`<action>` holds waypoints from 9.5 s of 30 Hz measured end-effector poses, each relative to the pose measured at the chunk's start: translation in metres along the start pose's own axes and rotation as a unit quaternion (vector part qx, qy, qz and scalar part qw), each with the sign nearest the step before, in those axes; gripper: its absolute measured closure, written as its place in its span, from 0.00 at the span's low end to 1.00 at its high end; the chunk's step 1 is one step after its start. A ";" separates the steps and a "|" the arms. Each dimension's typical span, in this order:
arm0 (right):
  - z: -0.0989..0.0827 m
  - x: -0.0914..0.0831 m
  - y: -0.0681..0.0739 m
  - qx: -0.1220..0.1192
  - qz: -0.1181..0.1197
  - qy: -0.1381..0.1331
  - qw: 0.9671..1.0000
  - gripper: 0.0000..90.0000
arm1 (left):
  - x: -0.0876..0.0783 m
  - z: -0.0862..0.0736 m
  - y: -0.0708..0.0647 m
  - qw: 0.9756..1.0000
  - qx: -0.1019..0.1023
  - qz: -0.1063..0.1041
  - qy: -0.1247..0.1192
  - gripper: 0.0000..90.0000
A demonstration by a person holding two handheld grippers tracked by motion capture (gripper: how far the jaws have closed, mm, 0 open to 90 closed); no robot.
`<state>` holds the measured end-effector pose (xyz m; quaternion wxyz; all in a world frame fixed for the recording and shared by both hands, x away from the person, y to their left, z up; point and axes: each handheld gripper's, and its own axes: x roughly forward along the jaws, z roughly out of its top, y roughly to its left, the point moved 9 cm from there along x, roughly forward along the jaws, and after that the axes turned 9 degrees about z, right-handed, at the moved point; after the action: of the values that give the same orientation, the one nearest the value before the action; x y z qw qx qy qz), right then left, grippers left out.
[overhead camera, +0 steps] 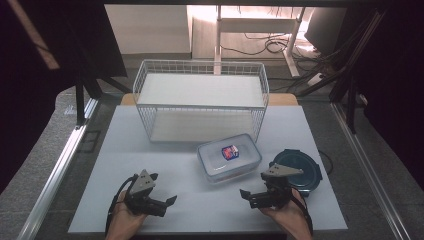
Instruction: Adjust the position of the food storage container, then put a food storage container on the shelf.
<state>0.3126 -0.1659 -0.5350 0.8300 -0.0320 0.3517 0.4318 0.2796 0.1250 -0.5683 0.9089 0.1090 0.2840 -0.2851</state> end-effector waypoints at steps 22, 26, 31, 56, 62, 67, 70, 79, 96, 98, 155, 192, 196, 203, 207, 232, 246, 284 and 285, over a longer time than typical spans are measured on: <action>0.027 -0.017 -0.043 -0.011 -0.043 -0.014 0.999 0.82 | 0.001 -0.001 0.001 1.000 -0.015 -0.005 -0.004 0.03; 0.037 -0.018 -0.062 -0.009 -0.068 -0.020 0.997 0.94 | 0.001 -0.001 0.002 1.000 -0.017 -0.005 -0.005 0.04; 0.046 -0.015 -0.084 0.014 -0.094 -0.021 0.995 0.99 | 0.003 -0.002 0.002 1.000 -0.017 -0.005 -0.002 0.04; 0.050 0.037 -0.067 0.002 -0.069 0.066 0.995 0.99 | 0.015 0.003 0.037 0.996 -0.070 0.053 0.027 0.10; 0.048 0.053 -0.044 -0.003 -0.028 0.070 0.997 0.99 | 0.029 0.010 0.062 0.992 -0.079 0.093 0.037 0.27; 0.055 0.064 -0.053 0.004 -0.047 0.061 0.997 0.99 | 0.049 0.017 0.068 0.992 -0.094 0.072 0.051 0.69; 0.050 0.069 -0.056 0.003 -0.052 0.071 0.996 0.99 | 0.063 0.017 0.056 0.993 -0.091 0.042 0.066 0.81; 0.041 0.068 -0.042 -0.010 -0.034 0.084 0.996 0.99 | 0.066 0.014 0.043 0.993 -0.075 0.033 0.090 1.00; 0.010 0.051 -0.004 -0.036 -0.026 0.106 0.993 0.99 | 0.033 -0.002 0.018 0.992 -0.073 0.010 0.099 1.00; 0.008 0.047 -0.006 -0.038 -0.035 0.102 0.993 0.99 | 0.031 -0.002 0.008 0.993 -0.060 0.008 0.100 1.00; 0.023 0.033 0.003 -0.024 0.046 0.041 0.998 0.00 | 0.013 0.027 0.011 0.991 -0.090 -0.094 0.036 0.03; 0.018 0.025 0.017 0.086 0.143 0.027 0.986 0.53 | 0.004 0.022 -0.003 0.968 -0.176 -0.177 0.037 0.54; 0.022 0.023 0.020 0.062 0.126 0.017 0.990 0.56 | 0.004 0.025 0.002 0.969 -0.182 -0.164 0.026 0.58; 0.029 0.024 0.021 0.055 0.126 0.000 0.990 0.56 | -0.001 0.031 0.007 0.970 -0.184 -0.157 0.016 0.58; 0.043 0.019 0.023 0.046 0.122 -0.017 0.991 0.56 | -0.007 0.043 0.011 0.970 -0.182 -0.158 -0.001 0.58; 0.156 -0.013 0.007 0.016 0.120 -0.099 0.988 0.57 | -0.028 0.143 0.055 0.978 -0.155 -0.134 -0.050 0.59; 0.222 -0.026 -0.007 -0.003 0.113 -0.124 0.986 0.57 | -0.032 0.199 0.084 0.978 -0.147 -0.126 -0.075 0.59; 0.284 -0.007 -0.043 0.027 0.101 -0.140 0.985 0.56 | -0.007 0.251 0.136 0.976 -0.170 -0.115 -0.071 0.58; 0.283 -0.005 -0.043 0.027 0.098 -0.136 0.985 0.55 | -0.006 0.251 0.137 0.976 -0.171 -0.116 -0.072 0.58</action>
<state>0.5001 -0.0957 -0.3302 0.8245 0.0843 0.2483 0.5015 0.4687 0.1485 -0.3547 0.8932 -0.1023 0.2727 -0.3427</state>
